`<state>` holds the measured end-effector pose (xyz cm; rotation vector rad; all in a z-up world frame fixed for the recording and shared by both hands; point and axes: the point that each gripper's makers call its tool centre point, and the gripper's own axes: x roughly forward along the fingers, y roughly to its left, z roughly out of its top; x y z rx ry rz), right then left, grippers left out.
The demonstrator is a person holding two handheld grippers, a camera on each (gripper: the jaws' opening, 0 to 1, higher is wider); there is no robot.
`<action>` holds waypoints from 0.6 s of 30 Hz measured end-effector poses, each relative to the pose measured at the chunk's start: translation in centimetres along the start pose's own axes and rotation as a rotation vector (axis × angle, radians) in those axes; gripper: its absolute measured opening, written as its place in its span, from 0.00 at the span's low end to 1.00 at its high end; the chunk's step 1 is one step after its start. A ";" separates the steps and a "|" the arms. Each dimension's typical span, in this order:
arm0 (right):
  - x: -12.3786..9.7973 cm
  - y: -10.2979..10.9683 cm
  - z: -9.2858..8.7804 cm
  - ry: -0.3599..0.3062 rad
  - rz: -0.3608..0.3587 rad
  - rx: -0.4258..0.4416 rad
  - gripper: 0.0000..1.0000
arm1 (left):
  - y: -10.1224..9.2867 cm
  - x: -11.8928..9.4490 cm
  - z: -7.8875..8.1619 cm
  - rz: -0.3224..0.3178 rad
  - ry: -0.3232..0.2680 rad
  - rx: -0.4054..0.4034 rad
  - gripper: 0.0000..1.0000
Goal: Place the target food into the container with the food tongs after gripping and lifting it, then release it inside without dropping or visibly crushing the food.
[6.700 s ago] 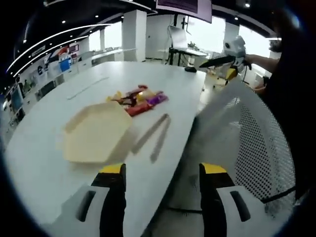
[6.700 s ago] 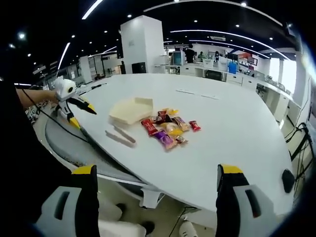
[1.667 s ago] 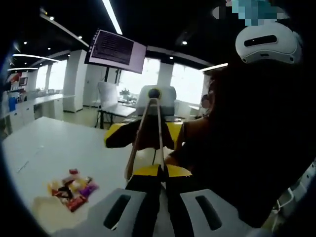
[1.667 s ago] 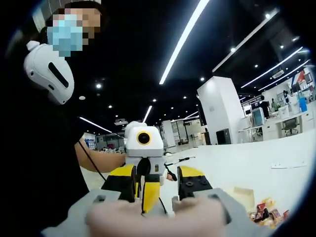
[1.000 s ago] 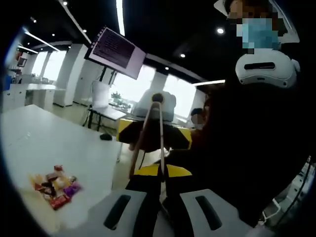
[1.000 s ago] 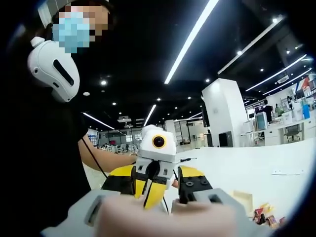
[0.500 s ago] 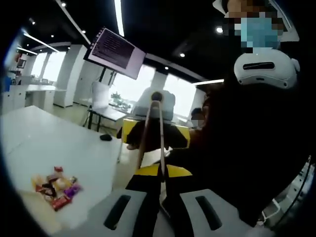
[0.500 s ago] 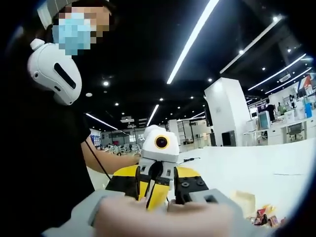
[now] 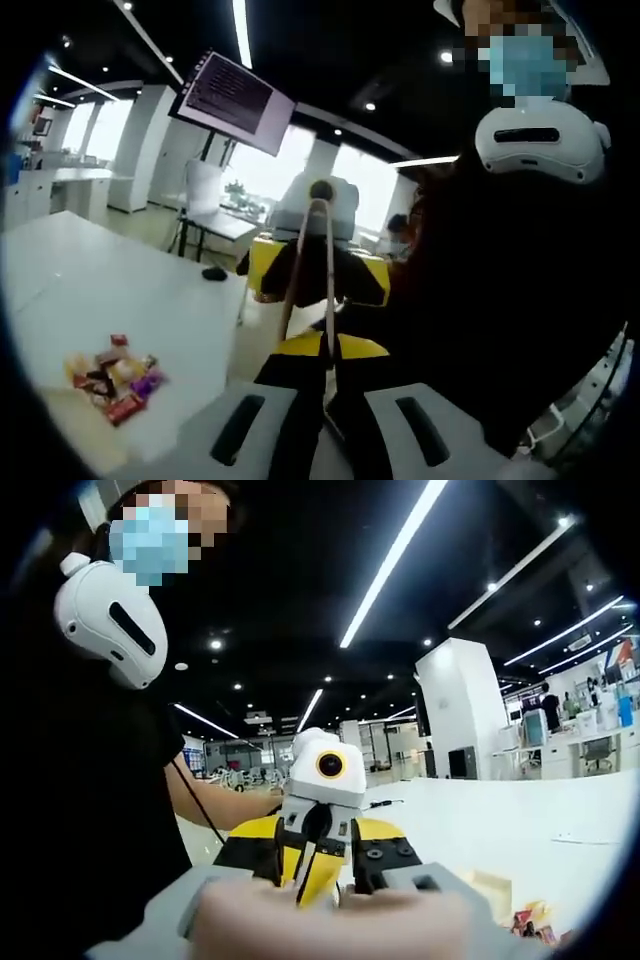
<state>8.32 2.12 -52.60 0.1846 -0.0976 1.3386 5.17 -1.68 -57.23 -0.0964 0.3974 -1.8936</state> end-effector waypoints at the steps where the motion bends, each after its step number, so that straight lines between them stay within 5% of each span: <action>1: 0.0 -0.1 0.1 -0.011 -0.013 -0.012 0.27 | 0.1 0.0 0.0 0.006 -0.001 -0.001 0.00; 5: 0.1 0.1 1.0 -0.063 -0.002 0.009 0.27 | -0.3 0.0 0.4 -0.007 -0.018 -0.003 0.00; 8: 0.2 0.2 1.1 -0.053 -0.017 -0.052 0.23 | 0.1 -0.2 0.6 0.019 -0.022 0.031 0.00; 18: 0.0 0.1 0.8 -0.045 -0.017 -0.003 0.25 | -0.1 -0.1 0.4 0.003 -0.030 0.009 0.00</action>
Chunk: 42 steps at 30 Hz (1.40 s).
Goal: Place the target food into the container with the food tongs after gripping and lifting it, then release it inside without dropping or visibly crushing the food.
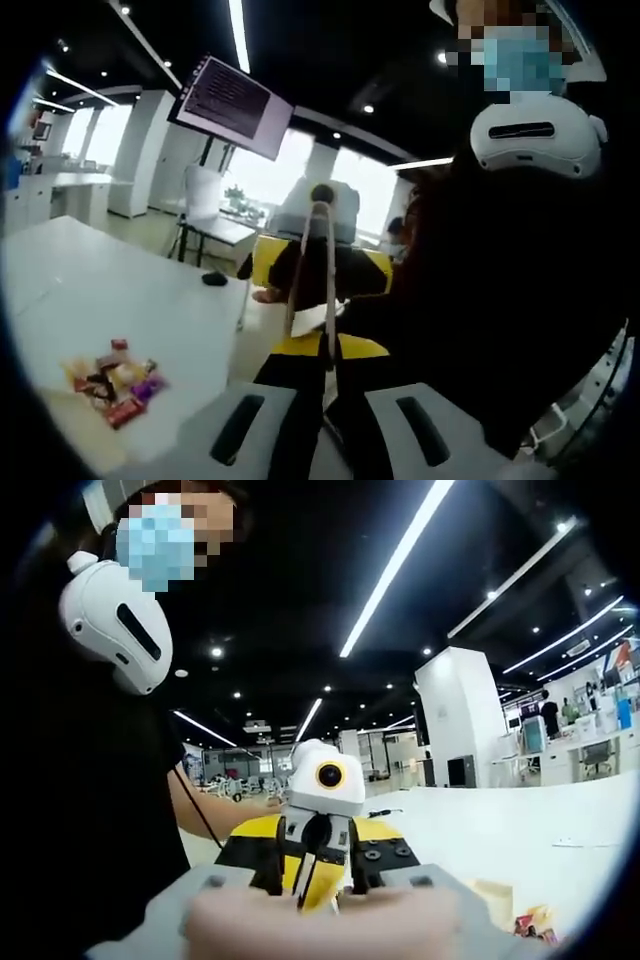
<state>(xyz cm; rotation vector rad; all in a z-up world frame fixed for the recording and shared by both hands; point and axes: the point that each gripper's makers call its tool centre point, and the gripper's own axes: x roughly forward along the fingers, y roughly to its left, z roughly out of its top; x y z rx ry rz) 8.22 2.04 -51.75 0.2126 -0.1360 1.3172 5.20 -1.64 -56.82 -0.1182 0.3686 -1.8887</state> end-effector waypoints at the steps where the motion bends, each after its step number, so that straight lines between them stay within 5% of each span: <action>1: 0.0 0.0 0.1 -0.002 0.005 0.003 0.27 | -0.1 0.0 0.1 -0.006 -0.008 -0.001 0.00; 17: -0.4 -0.3 0.5 -0.010 0.004 0.004 0.27 | -0.1 0.0 0.9 -0.006 -0.050 -0.015 0.00; 24: -0.5 -0.6 0.3 -0.005 -0.006 0.070 0.21 | 0.1 0.0 0.8 0.018 -0.062 0.018 0.00; 30: -0.5 -1.0 -0.4 0.033 -0.027 0.064 0.20 | 0.7 -0.1 0.1 0.125 -0.077 0.105 0.01; 35: -1.5 -2.2 -0.5 0.041 -0.064 0.075 0.19 | 3.4 -2.9 -4.0 0.345 0.078 0.117 0.07; 42: -2.9 -4.5 -1.7 0.100 -0.131 0.052 0.16 | 5.5 -8.9 -7.6 0.662 0.077 0.070 0.48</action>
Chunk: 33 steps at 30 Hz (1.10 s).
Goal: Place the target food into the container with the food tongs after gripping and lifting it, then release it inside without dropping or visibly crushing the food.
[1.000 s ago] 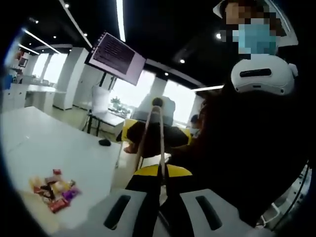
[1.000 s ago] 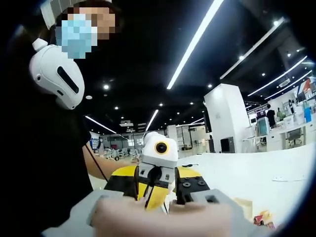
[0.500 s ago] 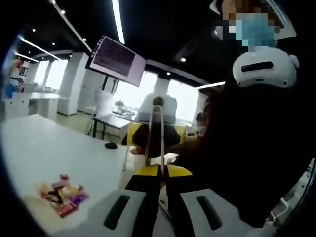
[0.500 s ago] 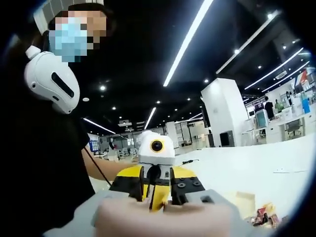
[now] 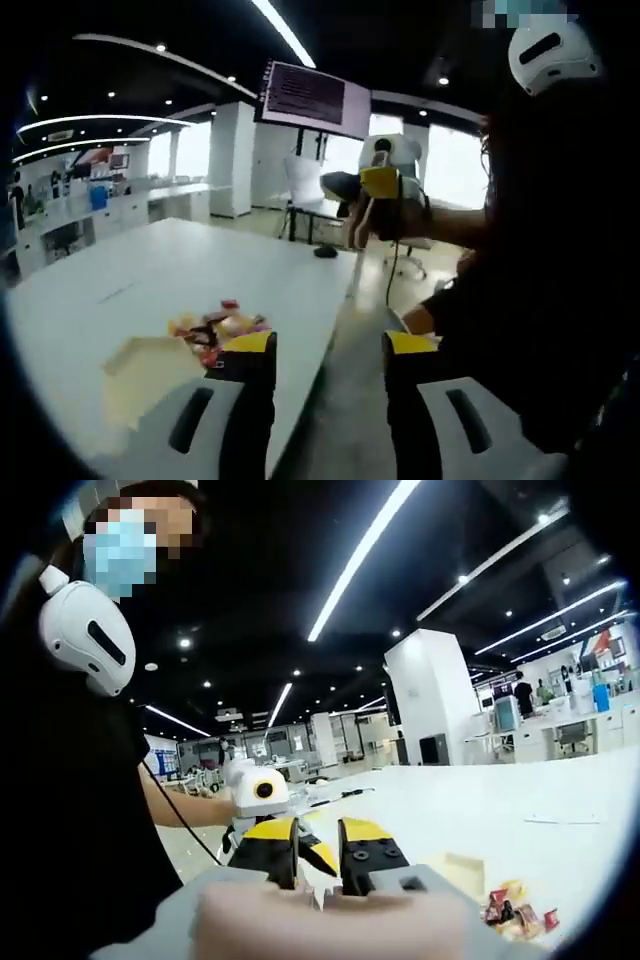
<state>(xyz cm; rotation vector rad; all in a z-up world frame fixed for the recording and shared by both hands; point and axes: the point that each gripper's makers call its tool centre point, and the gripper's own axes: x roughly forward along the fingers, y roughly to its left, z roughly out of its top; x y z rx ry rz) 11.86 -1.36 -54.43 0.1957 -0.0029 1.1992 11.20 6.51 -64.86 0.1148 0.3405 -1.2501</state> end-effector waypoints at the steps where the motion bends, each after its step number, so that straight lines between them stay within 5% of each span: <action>1: -0.1 -0.2 -0.2 0.007 -0.003 0.008 0.17 | 0.5 -0.3 -0.4 0.030 0.007 0.004 0.53; 6: -0.6 -1.6 -1.9 0.068 -0.043 0.008 0.18 | 5.7 -5.0 -6.7 0.311 0.184 0.073 0.63; 10: -1.4 -2.9 -3.0 0.102 -0.069 0.028 0.19 | 7.1 -6.5 -8.3 0.401 0.145 -0.007 0.73; 15: -1.9 -3.5 -3.6 0.130 -0.111 0.026 0.19 | 8.2 -7.1 -9.5 0.455 0.129 -0.006 1.00; 18: -2.4 -3.8 -3.5 0.122 -0.132 0.034 0.20 | 8.3 -7.6 -11.6 0.462 0.186 -0.067 0.99; 22: -3.4 -4.6 -3.9 0.130 -0.183 0.033 0.20 | 8.1 -6.6 -12.9 0.458 0.179 -0.100 0.99; 28: -4.2 -5.4 -4.2 0.147 -0.215 0.033 0.20 | 8.9 -6.1 -13.8 0.509 0.172 -0.119 0.99; 33: -4.7 -6.0 -4.6 0.157 -0.232 0.043 0.21 | 9.2 -6.3 -13.3 0.518 0.162 -0.057 0.99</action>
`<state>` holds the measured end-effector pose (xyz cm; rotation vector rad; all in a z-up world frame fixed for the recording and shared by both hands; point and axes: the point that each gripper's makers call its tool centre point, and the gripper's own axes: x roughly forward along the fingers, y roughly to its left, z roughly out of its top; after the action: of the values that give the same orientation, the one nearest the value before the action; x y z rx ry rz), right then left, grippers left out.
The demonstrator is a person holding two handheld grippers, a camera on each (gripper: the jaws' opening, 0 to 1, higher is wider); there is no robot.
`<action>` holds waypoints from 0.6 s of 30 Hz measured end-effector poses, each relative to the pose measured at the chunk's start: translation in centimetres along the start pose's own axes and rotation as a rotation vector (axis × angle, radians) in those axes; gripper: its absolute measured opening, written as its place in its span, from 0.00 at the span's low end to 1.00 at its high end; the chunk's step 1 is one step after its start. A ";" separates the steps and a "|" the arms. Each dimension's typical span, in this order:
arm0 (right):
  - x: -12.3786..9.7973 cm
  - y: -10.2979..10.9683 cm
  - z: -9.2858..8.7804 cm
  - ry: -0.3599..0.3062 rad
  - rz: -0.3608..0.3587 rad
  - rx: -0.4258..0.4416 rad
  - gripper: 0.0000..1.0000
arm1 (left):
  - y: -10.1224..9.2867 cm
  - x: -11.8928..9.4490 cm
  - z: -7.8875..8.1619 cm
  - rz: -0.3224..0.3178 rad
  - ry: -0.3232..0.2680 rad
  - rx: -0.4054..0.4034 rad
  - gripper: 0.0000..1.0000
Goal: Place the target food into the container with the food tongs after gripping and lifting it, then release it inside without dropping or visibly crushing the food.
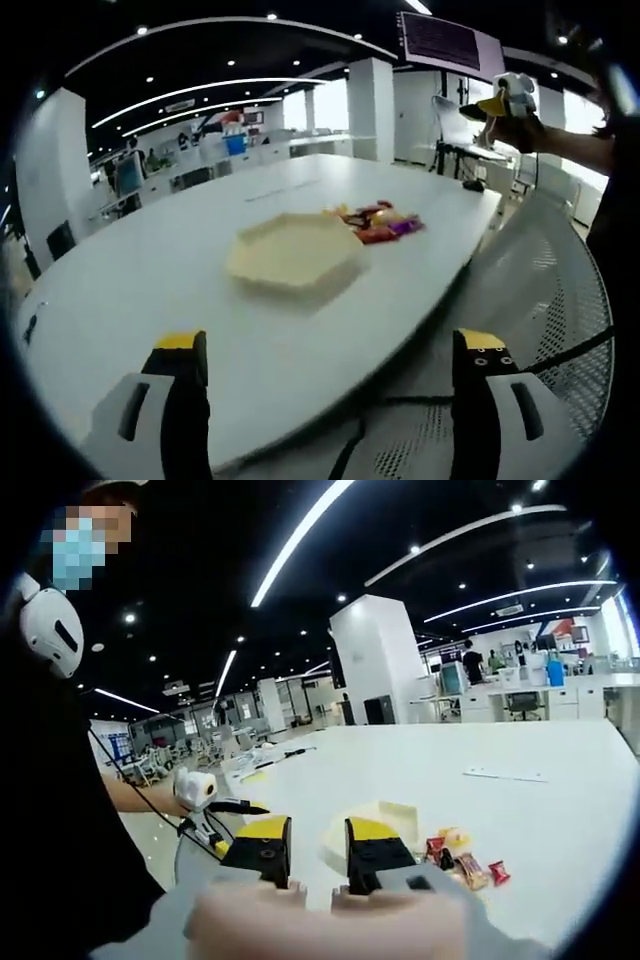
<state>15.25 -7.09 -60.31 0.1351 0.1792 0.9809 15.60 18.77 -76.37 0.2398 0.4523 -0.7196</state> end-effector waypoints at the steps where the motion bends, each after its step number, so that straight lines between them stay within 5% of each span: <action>1: 0.0 -0.1 0.0 0.001 -0.001 0.000 0.21 | 0.3 0.1 -0.1 0.004 0.008 0.000 0.99; 10: 0.3 -1.2 -0.8 0.021 -0.019 -0.001 0.21 | 1.4 -0.4 0.4 -0.003 -0.078 0.027 0.94; 18: 1.9 -3.2 -2.7 0.090 -0.035 -0.037 0.21 | 1.3 -0.4 0.1 -0.008 -0.060 0.017 0.94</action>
<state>18.33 -7.19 -63.77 0.0532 0.2452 0.9554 16.25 19.84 -76.00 0.2318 0.3904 -0.7370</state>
